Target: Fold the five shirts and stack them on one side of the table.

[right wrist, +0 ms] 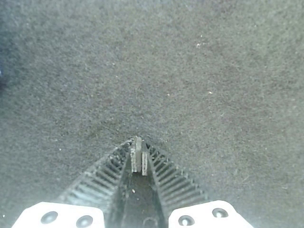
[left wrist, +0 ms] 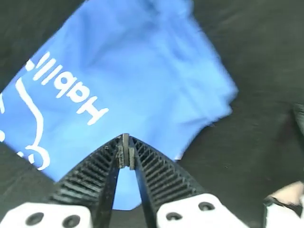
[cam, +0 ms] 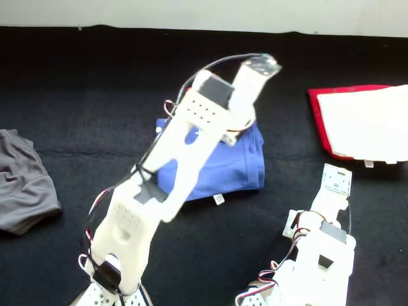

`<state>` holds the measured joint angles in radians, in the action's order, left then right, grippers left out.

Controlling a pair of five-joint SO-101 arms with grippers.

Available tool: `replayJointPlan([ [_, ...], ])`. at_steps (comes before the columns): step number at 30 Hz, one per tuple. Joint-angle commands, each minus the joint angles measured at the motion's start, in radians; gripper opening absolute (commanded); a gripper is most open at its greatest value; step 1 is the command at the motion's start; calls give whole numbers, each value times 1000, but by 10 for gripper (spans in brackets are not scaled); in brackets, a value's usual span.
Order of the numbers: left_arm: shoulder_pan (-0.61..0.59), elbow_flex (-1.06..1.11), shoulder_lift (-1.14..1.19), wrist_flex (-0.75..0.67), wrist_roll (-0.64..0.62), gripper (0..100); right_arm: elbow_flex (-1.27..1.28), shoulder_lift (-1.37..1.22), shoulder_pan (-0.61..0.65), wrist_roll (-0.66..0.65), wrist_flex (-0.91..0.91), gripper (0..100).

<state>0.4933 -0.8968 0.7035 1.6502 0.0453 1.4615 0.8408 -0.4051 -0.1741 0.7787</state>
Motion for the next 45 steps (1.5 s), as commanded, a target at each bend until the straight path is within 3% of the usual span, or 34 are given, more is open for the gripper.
replayJointPlan([
  [1,13,-16,108,3,-9,9,-1,1,-4,-2,-2,6],
  [7,134,-18,205,9,-11,9,-1,1,-4,0,-2,6],
  [11,143,-39,150,6,-11,9,-1,1,-4,2,-2,6],
  [15,68,-124,73,11,-11,9,-1,1,-4,2,-2,6],
  [19,-81,-162,47,2,-5,9,-1,1,-4,2,-2,6],
  [28,-363,-165,257,-100,-5,9,-1,1,-4,2,-2,6],
  [38,-418,-211,305,-153,-11,9,1,1,-4,2,-2,6],
  [45,-414,-452,262,84,-11,9,1,1,-4,2,-2,6],
])
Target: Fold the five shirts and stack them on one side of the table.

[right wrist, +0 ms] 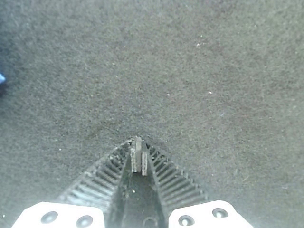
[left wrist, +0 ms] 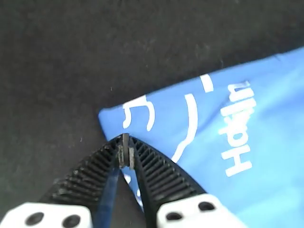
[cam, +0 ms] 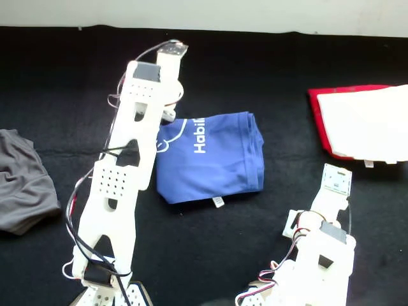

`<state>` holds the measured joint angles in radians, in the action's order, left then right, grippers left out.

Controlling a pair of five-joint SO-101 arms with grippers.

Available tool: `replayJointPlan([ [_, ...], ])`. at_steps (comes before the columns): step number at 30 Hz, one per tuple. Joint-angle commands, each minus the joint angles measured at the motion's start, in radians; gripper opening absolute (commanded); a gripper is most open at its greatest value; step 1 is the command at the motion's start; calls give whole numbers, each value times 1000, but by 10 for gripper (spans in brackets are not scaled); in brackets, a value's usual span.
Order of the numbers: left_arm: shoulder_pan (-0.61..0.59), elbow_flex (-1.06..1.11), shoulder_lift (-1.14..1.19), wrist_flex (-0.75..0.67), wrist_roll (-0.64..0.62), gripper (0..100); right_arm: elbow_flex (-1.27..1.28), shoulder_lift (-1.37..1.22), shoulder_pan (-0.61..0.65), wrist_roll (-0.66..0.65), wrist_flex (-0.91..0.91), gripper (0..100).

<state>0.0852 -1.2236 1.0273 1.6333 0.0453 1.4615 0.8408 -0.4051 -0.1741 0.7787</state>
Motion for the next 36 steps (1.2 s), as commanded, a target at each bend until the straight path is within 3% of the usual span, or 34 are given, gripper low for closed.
replayJointPlan([
  [1,-5,-160,-71,133,-12,9,1,1,-4,2,-2,6],
  [5,-31,-162,-170,144,-14,9,1,1,-4,2,-2,6],
  [8,-36,-47,-306,146,-14,9,1,1,-4,2,-2,6],
  [16,-51,674,-834,106,-6,9,1,1,-4,0,-2,6],
  [22,-214,1380,-1038,-348,-2,9,1,1,-4,3,-2,6],
  [27,-320,1836,-1176,-687,23,9,1,1,-4,2,-2,6],
  [33,-329,2130,-1222,-1031,106,9,-8,1,-4,-3,2,6],
  [36,-328,2150,-1222,-1068,107,9,-62,1,-2,-2,48,6],
])
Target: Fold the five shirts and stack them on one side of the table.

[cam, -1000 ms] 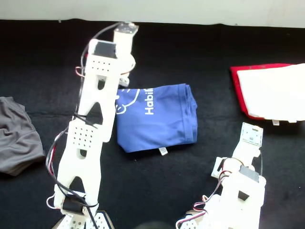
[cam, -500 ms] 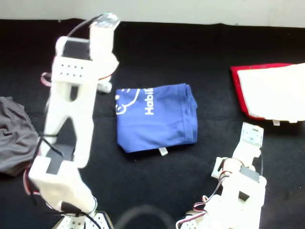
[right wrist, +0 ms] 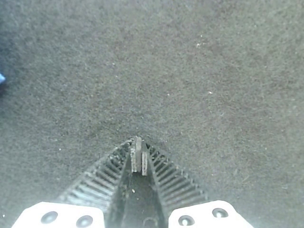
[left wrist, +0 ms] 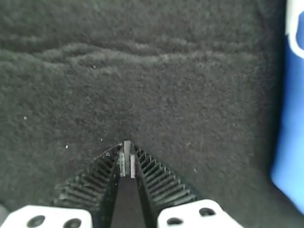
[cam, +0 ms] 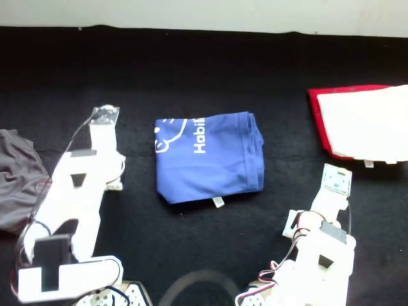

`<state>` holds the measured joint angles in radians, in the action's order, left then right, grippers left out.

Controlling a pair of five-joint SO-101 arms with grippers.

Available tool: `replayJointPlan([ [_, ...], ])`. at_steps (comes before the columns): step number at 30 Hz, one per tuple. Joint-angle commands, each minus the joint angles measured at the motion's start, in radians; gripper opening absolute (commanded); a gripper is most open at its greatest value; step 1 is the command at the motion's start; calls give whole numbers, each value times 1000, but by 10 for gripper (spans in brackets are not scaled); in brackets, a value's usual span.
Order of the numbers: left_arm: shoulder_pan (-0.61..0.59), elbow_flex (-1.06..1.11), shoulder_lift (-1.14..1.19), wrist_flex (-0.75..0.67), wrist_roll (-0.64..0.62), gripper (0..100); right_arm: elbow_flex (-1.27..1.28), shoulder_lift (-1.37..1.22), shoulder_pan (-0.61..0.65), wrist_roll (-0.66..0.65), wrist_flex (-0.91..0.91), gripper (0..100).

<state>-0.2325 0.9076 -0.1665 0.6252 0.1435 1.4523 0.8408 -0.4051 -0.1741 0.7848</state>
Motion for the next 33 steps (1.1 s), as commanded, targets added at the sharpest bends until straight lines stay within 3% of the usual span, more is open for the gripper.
replayJointPlan([
  [1,-12,22,-28,-60,9,9,-94,1,-2,2,82,6],
  [12,-5,41,-27,-68,6,9,-647,-7,222,3,429,9],
  [18,-5,42,-27,-69,6,9,-863,-12,351,5,404,9],
  [25,-5,42,-27,-69,6,9,-898,-38,524,6,288,9],
  [33,-5,42,-27,-69,6,9,-1075,-461,547,6,282,9],
])
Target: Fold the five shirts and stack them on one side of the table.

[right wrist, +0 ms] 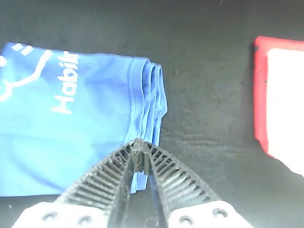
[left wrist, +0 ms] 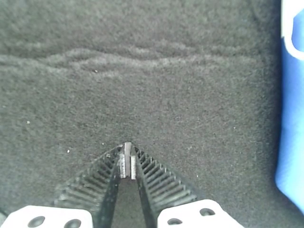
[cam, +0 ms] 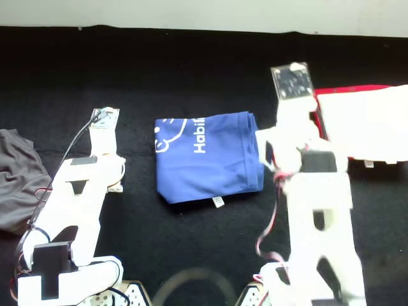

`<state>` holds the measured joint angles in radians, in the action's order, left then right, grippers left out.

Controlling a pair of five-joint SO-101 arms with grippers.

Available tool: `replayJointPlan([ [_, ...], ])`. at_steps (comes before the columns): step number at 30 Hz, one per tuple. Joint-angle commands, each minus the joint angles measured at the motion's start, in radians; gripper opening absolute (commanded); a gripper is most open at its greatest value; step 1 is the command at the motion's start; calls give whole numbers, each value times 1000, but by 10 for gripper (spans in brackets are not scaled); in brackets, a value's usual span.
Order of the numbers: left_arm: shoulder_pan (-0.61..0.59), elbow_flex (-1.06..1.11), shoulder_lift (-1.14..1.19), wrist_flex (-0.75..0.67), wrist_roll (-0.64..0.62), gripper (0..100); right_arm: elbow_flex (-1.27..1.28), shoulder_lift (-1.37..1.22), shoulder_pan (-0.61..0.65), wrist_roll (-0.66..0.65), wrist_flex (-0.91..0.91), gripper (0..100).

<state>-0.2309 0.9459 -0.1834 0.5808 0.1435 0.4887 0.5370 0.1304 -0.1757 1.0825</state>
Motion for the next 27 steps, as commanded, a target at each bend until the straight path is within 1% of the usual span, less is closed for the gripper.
replayJointPlan([
  [1,-7,4,-10,-25,6,9,-151,-222,13,8,-16,9],
  [7,-7,4,-10,-25,6,9,-513,-647,15,9,-12,9],
  [9,-7,4,-10,-25,6,9,-642,-783,25,60,10,9],
  [12,-7,4,-10,-26,6,9,-828,-947,41,114,104,9],
  [18,-7,4,-10,-26,6,9,-1158,-1167,47,158,257,9],
  [27,-7,4,-10,-26,6,9,-1514,-1484,27,155,266,9],
])
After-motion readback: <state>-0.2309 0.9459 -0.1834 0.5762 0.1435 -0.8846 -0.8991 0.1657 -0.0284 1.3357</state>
